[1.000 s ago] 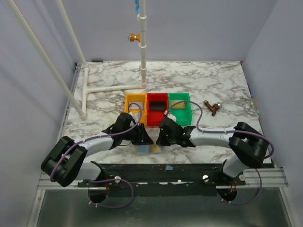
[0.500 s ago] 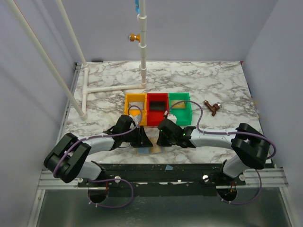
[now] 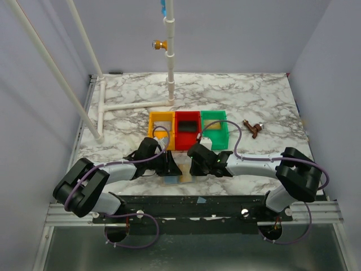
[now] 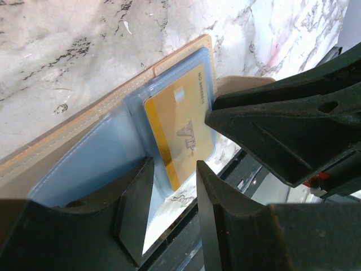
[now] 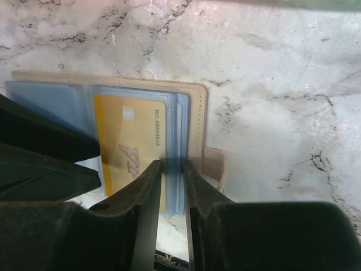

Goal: Take the credit cards out of the card holder
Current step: Remove the credit card from the card holder.

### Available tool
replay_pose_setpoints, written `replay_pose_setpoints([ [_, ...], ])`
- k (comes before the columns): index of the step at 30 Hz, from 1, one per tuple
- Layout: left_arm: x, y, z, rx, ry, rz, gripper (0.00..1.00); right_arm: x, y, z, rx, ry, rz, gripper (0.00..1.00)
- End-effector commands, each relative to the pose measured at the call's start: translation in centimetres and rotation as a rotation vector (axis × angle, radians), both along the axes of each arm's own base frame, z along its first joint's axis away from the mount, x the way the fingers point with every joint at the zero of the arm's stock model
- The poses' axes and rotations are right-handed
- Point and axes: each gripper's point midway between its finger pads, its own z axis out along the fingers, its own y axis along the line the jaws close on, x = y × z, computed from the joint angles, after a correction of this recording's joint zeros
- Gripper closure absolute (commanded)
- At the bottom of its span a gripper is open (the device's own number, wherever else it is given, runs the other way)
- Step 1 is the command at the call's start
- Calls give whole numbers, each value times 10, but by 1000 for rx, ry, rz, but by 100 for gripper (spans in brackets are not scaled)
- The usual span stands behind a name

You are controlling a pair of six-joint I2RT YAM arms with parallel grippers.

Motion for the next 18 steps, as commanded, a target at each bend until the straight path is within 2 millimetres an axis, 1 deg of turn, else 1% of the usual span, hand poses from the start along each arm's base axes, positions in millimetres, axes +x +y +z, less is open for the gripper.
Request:
replay_pose_setpoints([
  [1,1,1,-3,1,-6,4,62,-5,-16,-11,-92,8,-4,76],
  [7,2,0,-2,-5,-5,3,62,-9,-5,-15,-90,17,24,87],
  [12,2,-1,-3,-7,-3,3,62,-15,5,-20,-97,28,53,89],
  [18,0,-3,-1,-31,8,3,62,-20,5,-28,-112,40,61,90],
])
